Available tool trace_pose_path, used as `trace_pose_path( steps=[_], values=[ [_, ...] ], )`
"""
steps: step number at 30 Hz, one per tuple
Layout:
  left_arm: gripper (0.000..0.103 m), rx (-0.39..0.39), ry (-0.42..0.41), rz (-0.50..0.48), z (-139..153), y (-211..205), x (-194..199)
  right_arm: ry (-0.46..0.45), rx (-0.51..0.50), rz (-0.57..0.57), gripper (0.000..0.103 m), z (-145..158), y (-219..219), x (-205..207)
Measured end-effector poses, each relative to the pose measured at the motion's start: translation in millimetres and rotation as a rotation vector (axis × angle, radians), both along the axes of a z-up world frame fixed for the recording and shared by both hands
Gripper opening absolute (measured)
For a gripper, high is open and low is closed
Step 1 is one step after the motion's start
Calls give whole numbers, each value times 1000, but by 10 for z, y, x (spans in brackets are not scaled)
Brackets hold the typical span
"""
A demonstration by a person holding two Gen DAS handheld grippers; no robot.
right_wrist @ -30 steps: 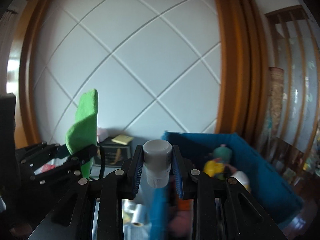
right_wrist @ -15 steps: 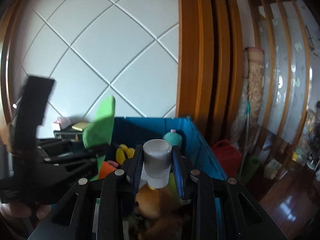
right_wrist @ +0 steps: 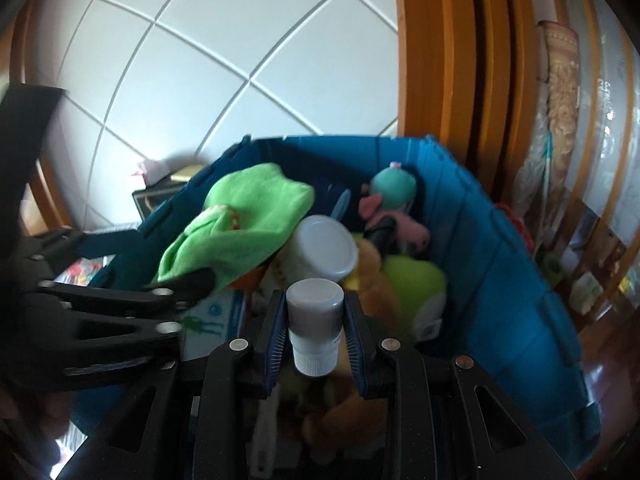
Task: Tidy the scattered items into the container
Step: 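Lower the pill bottle and towel into the bin and open both grippers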
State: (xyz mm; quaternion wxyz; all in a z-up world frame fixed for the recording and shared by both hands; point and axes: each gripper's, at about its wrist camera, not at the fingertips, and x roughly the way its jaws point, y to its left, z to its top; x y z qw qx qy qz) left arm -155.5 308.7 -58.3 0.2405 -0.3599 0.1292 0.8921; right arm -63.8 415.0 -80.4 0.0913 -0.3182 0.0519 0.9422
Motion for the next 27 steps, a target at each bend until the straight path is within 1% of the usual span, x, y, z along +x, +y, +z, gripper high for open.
trace_pose_path(
  steps=[4,8,10,12,15,19,23,27],
  values=[
    [88,-4,2,0,-35,-215,91,-9,-2,10,27,-27,-90,-11],
    [88,-31,24,-9,-106,-239,156,-6,0,10,27,-13,-154,-41],
    [88,-28,26,-10,-125,-232,148,0,0,3,27,5,-175,-29],
    [88,-22,25,-14,-145,-286,174,8,1,-4,29,33,-186,-15],
    [88,-13,21,-24,-162,-320,236,29,3,-14,34,82,-183,31],
    [88,-5,25,-32,-181,-366,333,51,-8,-40,35,146,-148,138],
    [88,8,47,-40,-153,-431,473,74,-12,-67,47,195,-138,311],
    [88,29,73,-45,-108,-525,625,103,-15,-78,54,230,-178,539]
  ],
)
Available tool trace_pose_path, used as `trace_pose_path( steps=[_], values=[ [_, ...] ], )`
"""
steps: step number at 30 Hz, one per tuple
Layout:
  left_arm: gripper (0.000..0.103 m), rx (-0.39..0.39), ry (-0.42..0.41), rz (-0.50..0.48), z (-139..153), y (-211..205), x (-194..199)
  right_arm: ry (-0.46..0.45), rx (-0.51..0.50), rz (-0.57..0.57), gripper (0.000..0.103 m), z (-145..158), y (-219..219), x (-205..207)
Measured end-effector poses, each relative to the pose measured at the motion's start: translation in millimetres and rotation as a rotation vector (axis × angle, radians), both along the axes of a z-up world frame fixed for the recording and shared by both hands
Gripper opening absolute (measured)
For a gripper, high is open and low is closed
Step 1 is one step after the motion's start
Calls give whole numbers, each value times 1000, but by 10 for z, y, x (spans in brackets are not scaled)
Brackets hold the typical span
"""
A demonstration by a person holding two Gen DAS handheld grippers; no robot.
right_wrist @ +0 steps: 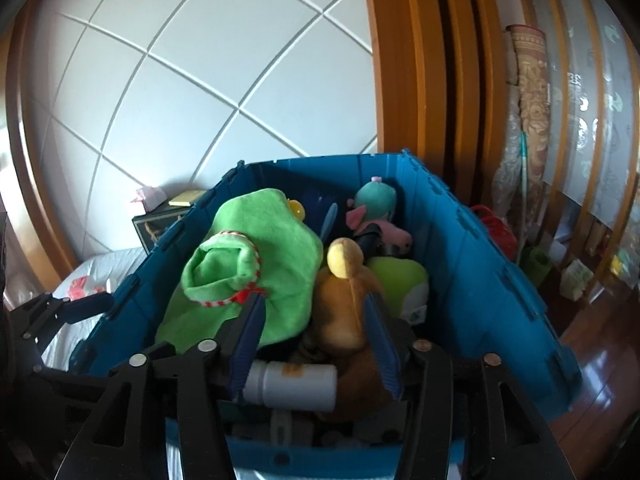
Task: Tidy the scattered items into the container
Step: 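Lower the pill bottle and towel into the bin and open both grippers, then withdraw both tools from the bin back over the bed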
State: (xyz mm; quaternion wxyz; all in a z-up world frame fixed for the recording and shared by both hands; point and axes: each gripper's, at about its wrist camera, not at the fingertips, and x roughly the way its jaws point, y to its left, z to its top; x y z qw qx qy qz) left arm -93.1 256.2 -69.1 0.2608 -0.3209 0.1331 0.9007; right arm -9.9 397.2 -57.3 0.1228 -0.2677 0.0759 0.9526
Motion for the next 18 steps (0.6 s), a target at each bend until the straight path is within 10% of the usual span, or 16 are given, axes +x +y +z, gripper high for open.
trace_pose_path(
  steps=[18],
  values=[
    [88,106,80,226,146,-1095,353,114,-18,219,69,141,-819,173]
  ],
)
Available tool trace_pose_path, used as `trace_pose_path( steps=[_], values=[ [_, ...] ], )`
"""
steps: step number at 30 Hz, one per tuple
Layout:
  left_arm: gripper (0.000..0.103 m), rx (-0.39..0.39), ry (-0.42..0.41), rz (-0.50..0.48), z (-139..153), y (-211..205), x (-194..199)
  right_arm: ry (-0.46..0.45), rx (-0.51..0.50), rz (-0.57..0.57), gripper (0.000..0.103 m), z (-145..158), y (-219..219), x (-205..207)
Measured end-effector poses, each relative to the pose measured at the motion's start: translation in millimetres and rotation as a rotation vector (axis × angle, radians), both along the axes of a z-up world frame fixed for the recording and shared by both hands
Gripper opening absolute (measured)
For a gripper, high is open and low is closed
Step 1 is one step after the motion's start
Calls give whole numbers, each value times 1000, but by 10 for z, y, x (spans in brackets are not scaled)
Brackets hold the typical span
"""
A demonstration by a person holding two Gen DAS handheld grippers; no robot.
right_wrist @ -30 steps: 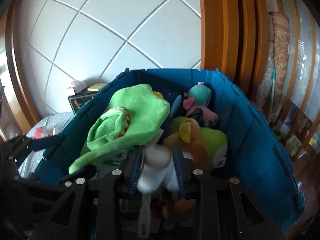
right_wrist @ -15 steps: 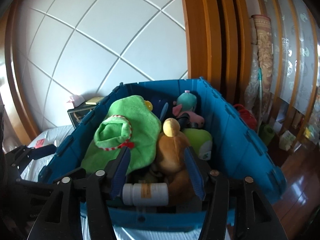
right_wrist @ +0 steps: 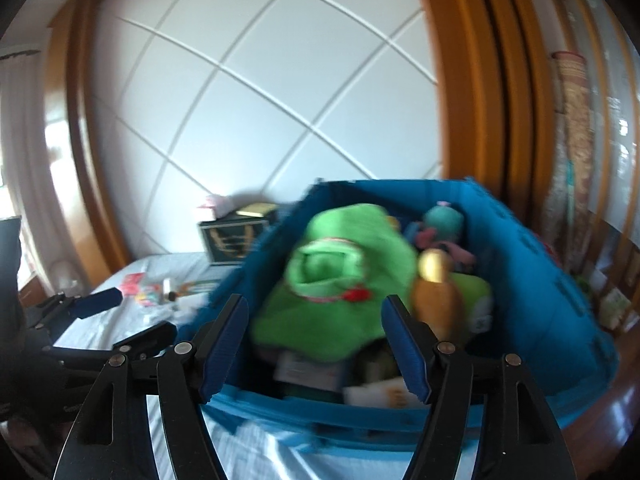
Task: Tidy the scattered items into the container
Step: 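Withdraw both tools from the bin back over the bed, then move the left tool to the white wet-wipe packet while the right approaches the small white box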
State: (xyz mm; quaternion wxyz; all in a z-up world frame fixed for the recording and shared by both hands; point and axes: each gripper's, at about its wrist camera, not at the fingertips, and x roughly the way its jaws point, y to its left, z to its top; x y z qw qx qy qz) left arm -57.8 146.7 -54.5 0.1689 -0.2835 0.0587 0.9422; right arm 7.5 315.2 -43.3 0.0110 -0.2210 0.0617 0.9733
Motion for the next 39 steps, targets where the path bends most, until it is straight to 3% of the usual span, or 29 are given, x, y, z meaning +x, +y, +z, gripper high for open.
trace_pose_path(
  steps=[9,14,19,27,39],
  values=[
    [88,58,-9,138,-133,-1410,-191,30,6,77,70,53,-1213,-245],
    [88,29,-50,185,-364,-2347,-361,-10,-7,102,70,-65,-2021,-451],
    [88,7,-118,211,-608,-2945,-597,-90,-14,87,70,-290,-2583,-690],
    [88,25,-234,258,-1131,-3471,-1001,-237,-17,41,70,-793,-2739,-1171],
    [88,-44,-366,333,-1890,-3558,-1875,-430,-103,69,70,-1828,-2478,-2186]
  ],
)
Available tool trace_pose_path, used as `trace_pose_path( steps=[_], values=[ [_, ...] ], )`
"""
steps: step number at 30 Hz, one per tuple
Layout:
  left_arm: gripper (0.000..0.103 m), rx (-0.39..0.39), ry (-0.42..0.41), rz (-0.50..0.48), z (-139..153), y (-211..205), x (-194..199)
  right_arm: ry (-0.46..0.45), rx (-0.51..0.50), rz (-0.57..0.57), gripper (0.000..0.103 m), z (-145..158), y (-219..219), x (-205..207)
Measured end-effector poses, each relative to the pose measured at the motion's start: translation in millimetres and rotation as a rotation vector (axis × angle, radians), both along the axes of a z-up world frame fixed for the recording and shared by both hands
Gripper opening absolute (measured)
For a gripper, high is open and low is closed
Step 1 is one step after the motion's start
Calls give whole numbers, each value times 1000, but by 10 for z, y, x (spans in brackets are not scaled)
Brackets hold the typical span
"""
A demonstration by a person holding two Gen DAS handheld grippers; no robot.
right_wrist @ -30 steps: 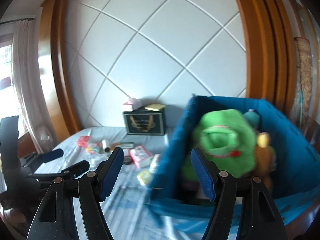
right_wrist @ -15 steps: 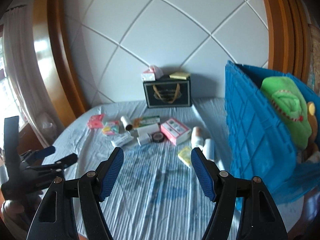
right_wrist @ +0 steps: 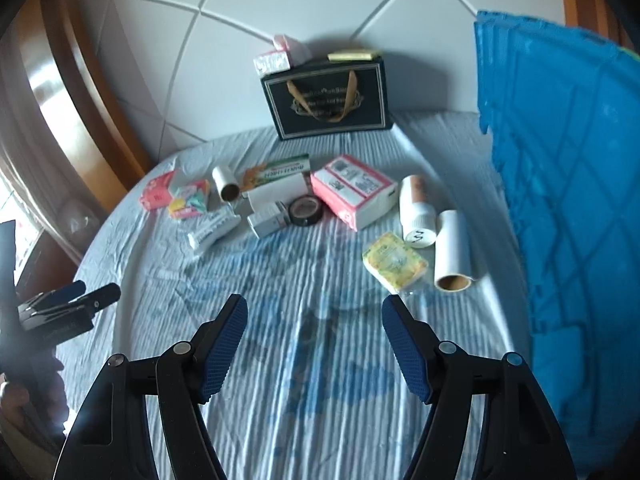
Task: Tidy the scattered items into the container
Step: 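Move the left tool to the white wet-wipe packet while the right approaches the small white box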
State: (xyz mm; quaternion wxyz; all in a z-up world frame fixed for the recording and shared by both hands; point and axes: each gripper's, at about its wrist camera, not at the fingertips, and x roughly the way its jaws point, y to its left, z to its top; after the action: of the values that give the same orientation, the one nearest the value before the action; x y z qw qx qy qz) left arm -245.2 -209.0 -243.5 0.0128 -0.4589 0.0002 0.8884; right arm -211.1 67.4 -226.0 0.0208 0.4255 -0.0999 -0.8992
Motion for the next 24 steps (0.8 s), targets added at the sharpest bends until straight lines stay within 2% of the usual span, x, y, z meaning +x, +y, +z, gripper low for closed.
trace_pose_path(
  steps=[3,6,9,14,16,18,24],
  values=[
    [88,-31,-28,-16,-154,34,-286,-43,-20,23,70,-178,-58,-278],
    [88,-20,-49,-26,-276,16,-609,-64,-40,79,69,-287,-226,-551],
    [88,-19,-72,-71,-417,9,-967,-67,-77,81,69,-386,-413,-858],
    [88,-69,-114,-187,-736,17,-1505,-104,-129,25,69,-649,-728,-1363],
    [88,-66,-129,-215,-872,4,-1693,-121,-135,-14,67,-767,-837,-1531],
    [88,-53,-143,-236,-983,-5,-1853,-145,-142,-51,57,-887,-919,-1688],
    [88,-37,-180,-303,-1250,91,-2151,-187,-160,-156,55,-1139,-1035,-2086]
  ],
)
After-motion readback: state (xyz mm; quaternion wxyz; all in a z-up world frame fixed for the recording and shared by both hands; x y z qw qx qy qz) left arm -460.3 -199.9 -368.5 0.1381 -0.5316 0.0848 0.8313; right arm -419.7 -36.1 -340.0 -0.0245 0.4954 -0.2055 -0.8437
